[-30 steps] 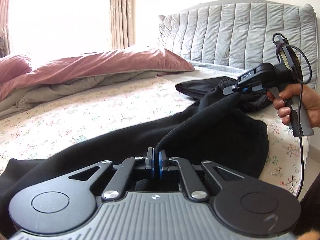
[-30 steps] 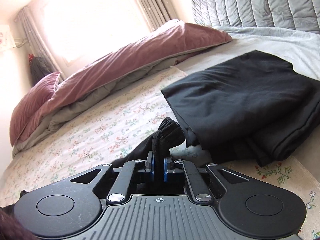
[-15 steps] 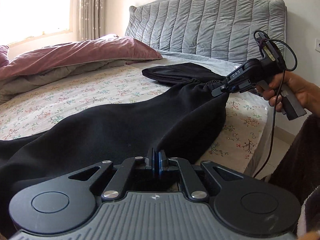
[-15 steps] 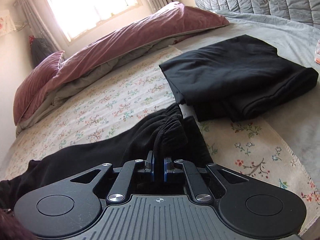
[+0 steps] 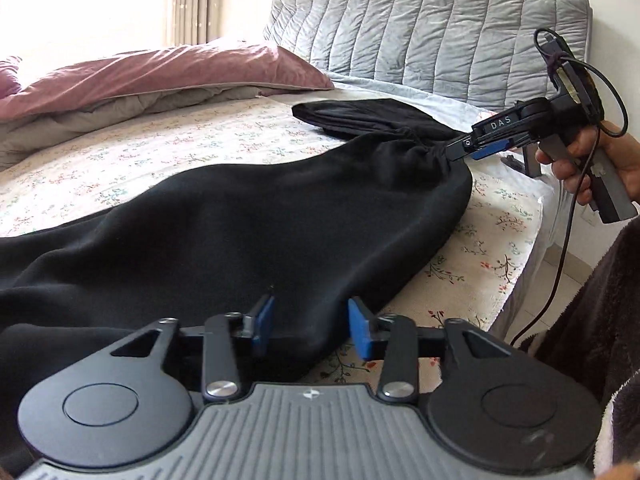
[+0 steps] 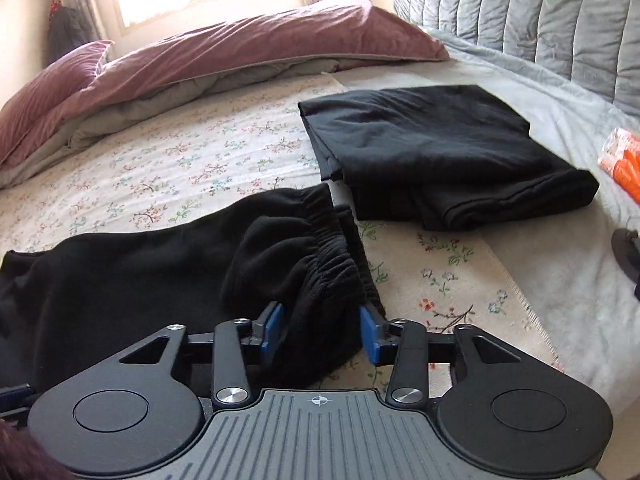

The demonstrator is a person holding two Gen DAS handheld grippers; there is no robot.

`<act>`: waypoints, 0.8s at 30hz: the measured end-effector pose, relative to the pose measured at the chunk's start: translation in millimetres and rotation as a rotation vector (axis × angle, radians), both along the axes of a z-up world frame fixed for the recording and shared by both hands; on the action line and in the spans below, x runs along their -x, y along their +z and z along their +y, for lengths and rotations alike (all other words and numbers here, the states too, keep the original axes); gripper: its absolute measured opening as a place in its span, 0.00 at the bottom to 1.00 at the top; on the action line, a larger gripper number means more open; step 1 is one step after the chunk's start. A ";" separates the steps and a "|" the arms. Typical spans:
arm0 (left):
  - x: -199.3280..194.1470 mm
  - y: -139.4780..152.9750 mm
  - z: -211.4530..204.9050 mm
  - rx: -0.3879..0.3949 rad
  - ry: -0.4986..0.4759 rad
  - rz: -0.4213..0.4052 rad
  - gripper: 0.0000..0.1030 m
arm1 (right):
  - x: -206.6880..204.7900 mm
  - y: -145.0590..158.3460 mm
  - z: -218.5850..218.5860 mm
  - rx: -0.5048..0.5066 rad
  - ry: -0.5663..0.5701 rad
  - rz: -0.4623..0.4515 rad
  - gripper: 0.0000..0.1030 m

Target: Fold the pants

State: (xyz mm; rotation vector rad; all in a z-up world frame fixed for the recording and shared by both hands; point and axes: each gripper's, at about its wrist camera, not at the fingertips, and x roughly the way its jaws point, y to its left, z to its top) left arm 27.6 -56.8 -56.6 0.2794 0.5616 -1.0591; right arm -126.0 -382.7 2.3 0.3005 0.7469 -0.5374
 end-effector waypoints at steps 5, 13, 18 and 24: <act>-13.4 12.5 23.0 0.044 0.135 0.000 0.81 | 5.7 31.0 7.8 0.134 0.006 -0.053 0.75; -43.5 29.0 79.8 0.066 0.481 -0.013 1.00 | -39.4 32.8 55.4 0.135 0.245 -0.087 0.81; -61.9 31.6 125.3 0.023 0.730 -0.010 1.00 | -74.6 19.4 105.8 0.174 0.418 -0.044 0.82; -73.4 39.1 205.9 0.052 1.023 0.014 1.00 | -109.3 1.7 166.8 0.187 0.596 0.004 0.82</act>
